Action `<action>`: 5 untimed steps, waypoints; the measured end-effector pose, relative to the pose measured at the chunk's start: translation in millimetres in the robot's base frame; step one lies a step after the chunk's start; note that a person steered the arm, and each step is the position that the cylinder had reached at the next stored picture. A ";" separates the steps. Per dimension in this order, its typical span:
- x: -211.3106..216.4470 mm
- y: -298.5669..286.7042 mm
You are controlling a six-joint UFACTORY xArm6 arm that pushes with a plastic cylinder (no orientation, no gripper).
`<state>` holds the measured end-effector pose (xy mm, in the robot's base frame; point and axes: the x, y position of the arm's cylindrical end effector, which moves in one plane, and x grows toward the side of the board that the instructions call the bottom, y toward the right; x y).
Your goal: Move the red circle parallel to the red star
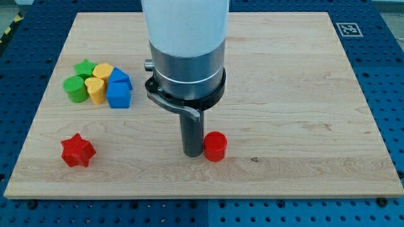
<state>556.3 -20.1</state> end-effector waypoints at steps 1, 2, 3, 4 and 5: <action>1.5 0.0; 2.3 0.3; 0.8 11.8; -19.6 18.8; -14.0 24.5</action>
